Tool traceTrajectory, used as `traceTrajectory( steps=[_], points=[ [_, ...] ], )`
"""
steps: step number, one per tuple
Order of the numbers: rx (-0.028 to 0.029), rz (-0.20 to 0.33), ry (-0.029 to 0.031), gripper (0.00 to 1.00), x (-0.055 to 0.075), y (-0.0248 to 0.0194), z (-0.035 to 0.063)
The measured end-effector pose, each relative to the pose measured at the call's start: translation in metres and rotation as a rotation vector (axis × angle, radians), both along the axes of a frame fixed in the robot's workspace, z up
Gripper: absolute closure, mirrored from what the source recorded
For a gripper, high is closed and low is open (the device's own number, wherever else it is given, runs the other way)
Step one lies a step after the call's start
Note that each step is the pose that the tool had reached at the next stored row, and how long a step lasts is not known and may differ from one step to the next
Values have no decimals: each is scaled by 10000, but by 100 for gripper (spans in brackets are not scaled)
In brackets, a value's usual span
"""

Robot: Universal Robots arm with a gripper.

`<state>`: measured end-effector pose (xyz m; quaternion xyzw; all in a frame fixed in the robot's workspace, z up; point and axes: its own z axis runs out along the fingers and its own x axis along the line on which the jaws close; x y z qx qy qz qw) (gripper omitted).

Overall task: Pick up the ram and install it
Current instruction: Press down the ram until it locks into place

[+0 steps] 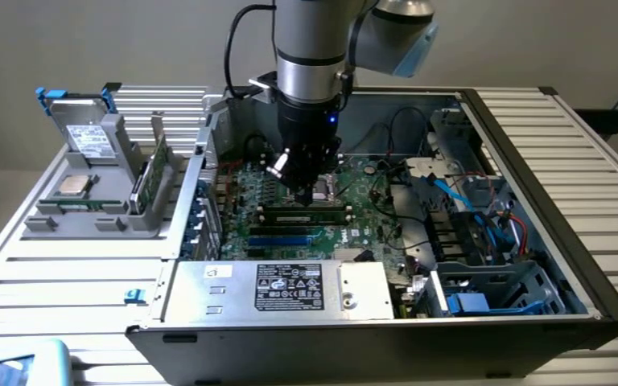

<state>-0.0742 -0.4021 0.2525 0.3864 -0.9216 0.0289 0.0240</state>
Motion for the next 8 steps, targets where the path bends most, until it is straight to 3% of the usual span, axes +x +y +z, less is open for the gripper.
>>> traceTrajectory(
  steps=[8],
  points=[
    [1, -1091, -1, 89, 0, 0, 0]
  ],
)
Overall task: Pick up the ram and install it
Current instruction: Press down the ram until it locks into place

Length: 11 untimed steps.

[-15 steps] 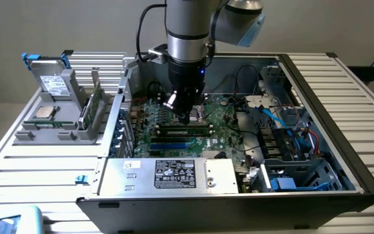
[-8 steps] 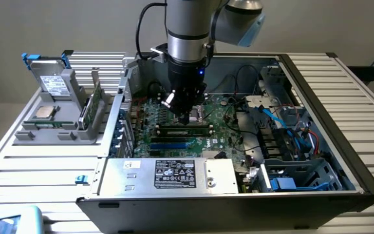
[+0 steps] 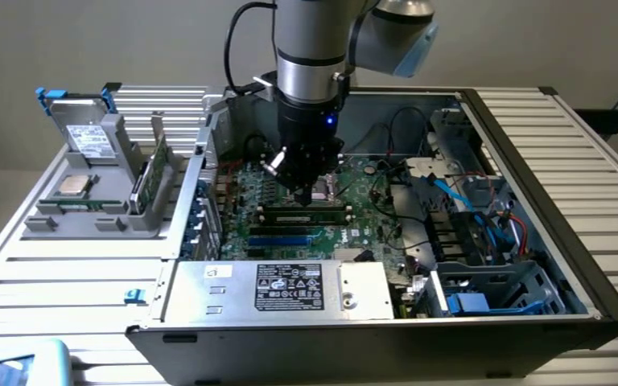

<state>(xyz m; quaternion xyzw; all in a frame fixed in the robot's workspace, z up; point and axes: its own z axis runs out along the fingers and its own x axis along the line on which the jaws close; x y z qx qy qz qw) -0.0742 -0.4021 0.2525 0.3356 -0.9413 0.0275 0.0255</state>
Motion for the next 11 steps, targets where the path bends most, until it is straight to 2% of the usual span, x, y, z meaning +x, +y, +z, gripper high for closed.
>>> traceTrajectory(
  steps=[4, 11],
  points=[
    [-4, -456, -27, 89, 0, 0, 0],
    [-37, -1093, -198, 89, 0, 0, 0]
  ],
)
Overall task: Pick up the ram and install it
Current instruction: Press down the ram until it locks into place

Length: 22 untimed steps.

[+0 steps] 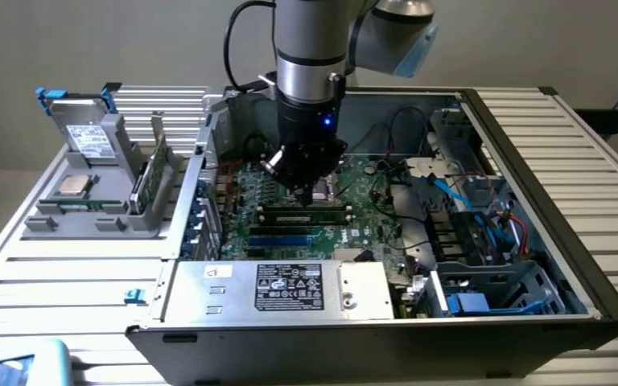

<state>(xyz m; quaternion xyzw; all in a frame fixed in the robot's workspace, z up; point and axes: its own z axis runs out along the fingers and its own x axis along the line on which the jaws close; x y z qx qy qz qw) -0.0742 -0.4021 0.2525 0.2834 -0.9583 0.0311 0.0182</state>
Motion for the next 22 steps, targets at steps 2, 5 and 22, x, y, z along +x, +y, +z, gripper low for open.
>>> traceTrajectory(
  steps=[2, 5, 22],
  points=[
    [-11, -190, -50, 89, 0, 0, 0],
    [-19, -477, -111, 89, 0, 0, 0],
    [-35, -2396, -290, 89, 0, 0, 0]
  ],
)
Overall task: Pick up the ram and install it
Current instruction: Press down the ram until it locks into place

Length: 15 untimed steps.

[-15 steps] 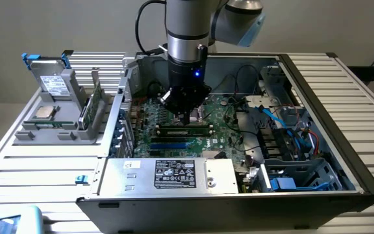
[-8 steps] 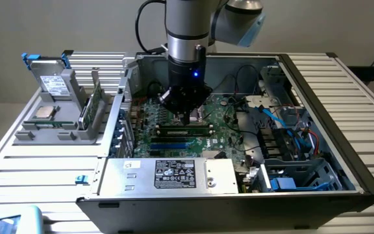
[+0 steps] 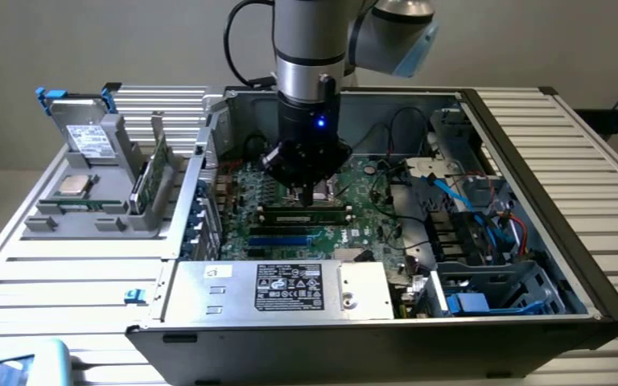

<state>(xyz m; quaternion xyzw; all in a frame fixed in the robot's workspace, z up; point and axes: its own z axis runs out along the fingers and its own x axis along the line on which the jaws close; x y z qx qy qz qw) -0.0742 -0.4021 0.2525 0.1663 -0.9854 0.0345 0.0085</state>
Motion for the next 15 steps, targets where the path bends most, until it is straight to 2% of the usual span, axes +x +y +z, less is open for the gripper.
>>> traceTrajectory(
  steps=[15],
  points=[
    [-6, -1800, -78, 89, 0, 0, 1]
  ],
)
